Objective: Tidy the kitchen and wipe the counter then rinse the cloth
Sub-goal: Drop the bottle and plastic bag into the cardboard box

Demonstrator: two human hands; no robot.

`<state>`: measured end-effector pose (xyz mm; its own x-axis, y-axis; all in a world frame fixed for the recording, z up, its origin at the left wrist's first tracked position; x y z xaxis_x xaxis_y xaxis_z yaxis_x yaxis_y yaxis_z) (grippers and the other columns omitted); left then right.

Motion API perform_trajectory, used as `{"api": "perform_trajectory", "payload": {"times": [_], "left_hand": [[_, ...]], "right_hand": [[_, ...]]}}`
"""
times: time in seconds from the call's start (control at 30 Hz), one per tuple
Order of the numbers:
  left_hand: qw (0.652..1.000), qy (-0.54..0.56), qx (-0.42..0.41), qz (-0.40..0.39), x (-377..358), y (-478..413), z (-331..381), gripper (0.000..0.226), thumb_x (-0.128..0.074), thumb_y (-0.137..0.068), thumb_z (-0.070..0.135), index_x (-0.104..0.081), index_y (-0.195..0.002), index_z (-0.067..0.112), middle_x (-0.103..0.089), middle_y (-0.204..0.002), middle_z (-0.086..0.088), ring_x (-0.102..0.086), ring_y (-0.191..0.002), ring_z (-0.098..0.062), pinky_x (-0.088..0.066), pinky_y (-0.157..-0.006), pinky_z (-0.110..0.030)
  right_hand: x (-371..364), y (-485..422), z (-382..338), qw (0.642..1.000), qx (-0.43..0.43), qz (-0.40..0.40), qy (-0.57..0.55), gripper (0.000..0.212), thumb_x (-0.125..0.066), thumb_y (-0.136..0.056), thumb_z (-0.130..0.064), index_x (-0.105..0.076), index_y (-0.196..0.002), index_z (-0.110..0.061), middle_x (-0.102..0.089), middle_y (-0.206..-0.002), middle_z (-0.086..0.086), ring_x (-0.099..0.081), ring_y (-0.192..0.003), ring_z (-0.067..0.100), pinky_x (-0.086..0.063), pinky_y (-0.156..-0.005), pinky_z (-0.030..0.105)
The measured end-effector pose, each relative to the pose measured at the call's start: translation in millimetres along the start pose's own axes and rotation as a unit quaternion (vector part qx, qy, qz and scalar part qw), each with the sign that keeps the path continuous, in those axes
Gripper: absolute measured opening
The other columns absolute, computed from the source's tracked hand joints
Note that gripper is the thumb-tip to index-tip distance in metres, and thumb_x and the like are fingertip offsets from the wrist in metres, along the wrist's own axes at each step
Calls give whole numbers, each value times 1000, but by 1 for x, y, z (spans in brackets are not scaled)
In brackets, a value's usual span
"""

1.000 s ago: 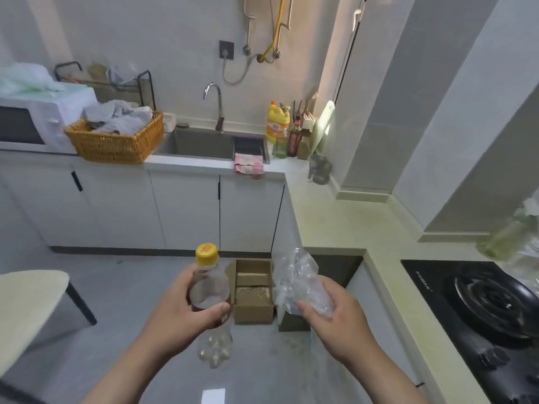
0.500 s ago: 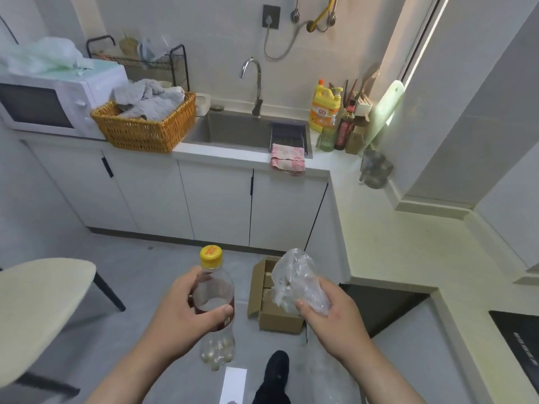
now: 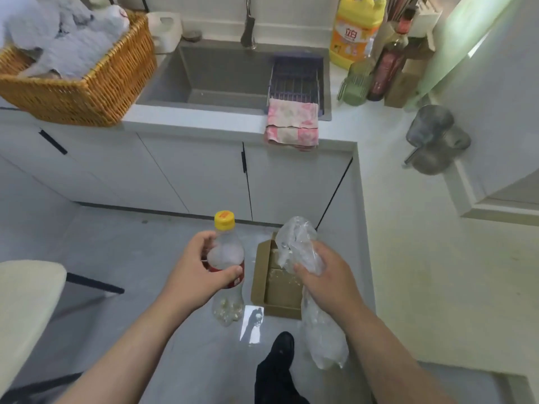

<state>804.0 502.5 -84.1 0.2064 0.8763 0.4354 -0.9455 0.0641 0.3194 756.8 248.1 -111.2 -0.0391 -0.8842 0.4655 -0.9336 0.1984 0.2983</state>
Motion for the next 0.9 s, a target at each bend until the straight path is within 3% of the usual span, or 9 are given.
{"api": "perform_trajectory", "payload": {"times": [0.13, 0.23, 0.33, 0.43, 0.57, 0.63, 0.73, 0.83, 0.9], "left_hand": [[1000, 9, 27, 12, -17, -52, 0, 69, -81, -47, 48, -45, -105, 43, -57, -115, 12, -60, -102, -8, -51, -84, -30], [999, 10, 40, 7, -32, -88, -8, 66, -88, -66, 27, -44, -115, 31, -56, -118, 8, -59, -102, -9, -47, -79, -22], [998, 15, 55, -10, -48, -120, -23, 62, -84, -73, 21, -45, -121, 27, -54, -118, 8, -58, -99, -4, -45, -76, -16], [995, 26, 83, -38, -69, -150, -52, 64, -83, -75, 21, -46, -127, 23, -56, -121, 5, -59, -106, -12, -49, -86, -28], [987, 24, 129, -88, -102, -193, -110, 57, -82, -75, 25, -48, -121, 26, -61, -116, 4, -62, -107, -18, -55, -88, -37], [984, 12, 142, -108, -121, -215, -143, 60, -81, -77, 26, -49, -128, 24, -59, -120, 3, -60, -109, -19, -55, -89, -39], [979, -6, 155, -136, -155, -250, -194, 63, -80, -78, 28, -49, -132, 25, -56, -120, 6, -59, -106, -15, -56, -84, -33], [971, -12, 156, -183, -199, -283, -252, 39, -78, -80, 29, -52, -109, 34, -54, -101, 18, -57, -88, -2, -48, -65, -15], [964, -7, 158, -212, -229, -301, -291, 32, -77, -81, 29, -50, -93, 41, -53, -92, 24, -57, -80, 4, -45, -57, -10]], "right_hand": [[-8, -45, 4, 999, -32, -6, -14, 48, -67, -86, -48, -55, -130, -35, -62, -115, -18, -58, -107, 5, -52, -93, 34], [-20, -71, 0, 999, -33, -13, -3, 26, -67, -89, -38, -62, -112, -28, -64, -100, -11, -60, -90, 5, -51, -79, 25], [-32, -94, 9, 999, -42, -13, -24, 11, -68, -90, -29, -64, -100, -26, -66, -89, -8, -61, -82, 5, -49, -68, 17], [-47, -116, 32, 995, -79, 3, -54, 9, -69, -89, -27, -65, -97, -27, -67, -88, -6, -62, -83, 7, -50, -67, 16], [-77, -149, 81, 984, -149, 25, -91, 6, -68, -91, -29, -66, -92, -23, -67, -90, -1, -61, -84, 15, -47, -58, 11], [-93, -168, 113, 979, -175, 45, -94, 3, -68, -91, -27, -66, -90, -30, -68, -88, -7, -62, -82, 10, -46, -59, 10], [-118, -198, 169, 976, -196, 73, -67, 19, -68, -89, -24, -61, -91, -42, -67, -85, -16, -61, -83, -6, -45, -60, 5], [-146, -228, 234, 976, -198, 76, -35, 29, -66, -90, -18, -53, -90, -44, -60, -87, -21, -54, -79, -22, -39, -59, -2], [-164, -243, 279, 975, -210, 79, -12, 30, -64, -91, -18, -49, -99, -43, -54, -91, -25, -52, -80, -22, -38, -60, -2]]}}
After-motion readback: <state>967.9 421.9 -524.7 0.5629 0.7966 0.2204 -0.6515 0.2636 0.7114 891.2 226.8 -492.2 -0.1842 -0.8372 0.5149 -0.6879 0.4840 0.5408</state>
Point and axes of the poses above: each hand's wrist, its own y-axis away from the middle knuckle, its own x-axis out of the back of the hand, z = x × y, the point moved 7 cm from there along -y, towards the middle knuckle
